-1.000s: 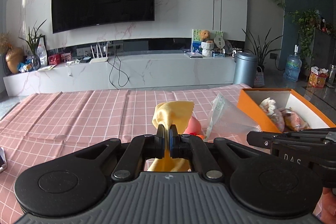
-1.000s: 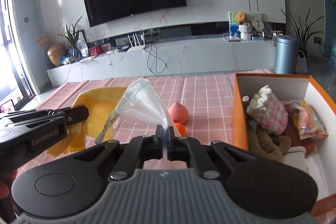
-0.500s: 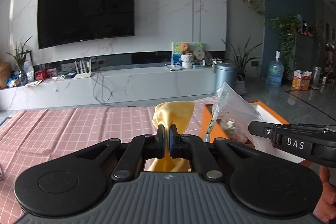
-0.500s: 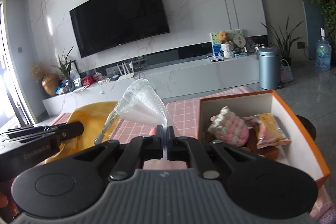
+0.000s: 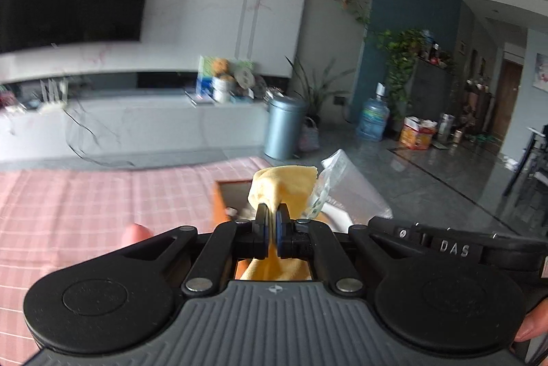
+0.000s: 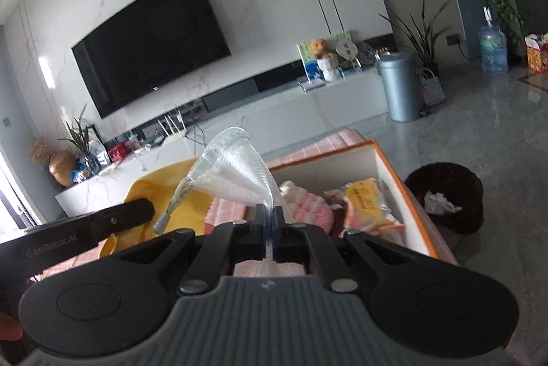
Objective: Organize soft objects
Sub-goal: 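Carry the yellow cloth with the left tool while the right tool carries the mesh bag over the box, then open both tools to drop the cloth and mesh bag into the box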
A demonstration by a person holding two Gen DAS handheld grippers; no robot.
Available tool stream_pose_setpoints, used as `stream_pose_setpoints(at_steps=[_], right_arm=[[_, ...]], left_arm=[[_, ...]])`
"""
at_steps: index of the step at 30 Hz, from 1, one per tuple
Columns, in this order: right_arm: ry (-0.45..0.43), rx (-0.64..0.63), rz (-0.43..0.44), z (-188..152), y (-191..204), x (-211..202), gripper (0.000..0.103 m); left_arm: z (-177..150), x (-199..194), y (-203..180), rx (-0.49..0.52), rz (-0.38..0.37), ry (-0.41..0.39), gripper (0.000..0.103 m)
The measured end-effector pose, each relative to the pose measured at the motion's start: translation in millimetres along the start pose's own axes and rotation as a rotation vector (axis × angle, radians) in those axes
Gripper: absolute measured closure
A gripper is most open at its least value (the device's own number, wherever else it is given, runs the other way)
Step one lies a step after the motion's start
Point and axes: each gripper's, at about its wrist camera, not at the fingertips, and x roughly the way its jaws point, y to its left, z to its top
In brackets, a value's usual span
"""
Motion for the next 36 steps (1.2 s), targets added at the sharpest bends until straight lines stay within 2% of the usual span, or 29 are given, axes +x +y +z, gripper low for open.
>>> stream_pose_setpoints(at_steps=[5,13,20,29,31,33,36], right_arm=[[0.094,0.021,-0.052,5.9,-32.8,18.0,0.103],[0.256,0.046,-0.075,1.2,-65.2,69.6,0.103],[0.405,-0.036,-0.118,-18.0,-73.1,110.1,0.103],[0.486,-0.172,-0.136,-25.5,-66.3,130.0,0.103],[0.492,-0.187,-0.143,-27.1,-65.6,132.3,0.102],[0.495,-0.204,-0.152,-27.4,-64.2,133.1,0.102],[0.490,-0.231,-0.161,-27.3,-61.3,131.5,0.096]], left_arm=[[-1.7,46.9,-11.6,-0.032,-0.067,0.113,0.099],[-24.1,112.3,-25.6,-0.049,-0.099,0.290,0.099],[-45.1,147.0,-27.9,-0.040,-0.101,0.419,0.099],[-60.7,163.7,-28.7,-0.069,-0.090,0.512,0.097],[-59.4,162.3,-26.4,-0.078,-0.089,0.523,0.095],[-58.9,159.8,-26.2,-0.053,-0.068,0.528,0.081],[-57.5,153.3,-20.0,-0.078,-0.062,0.519,0.074]])
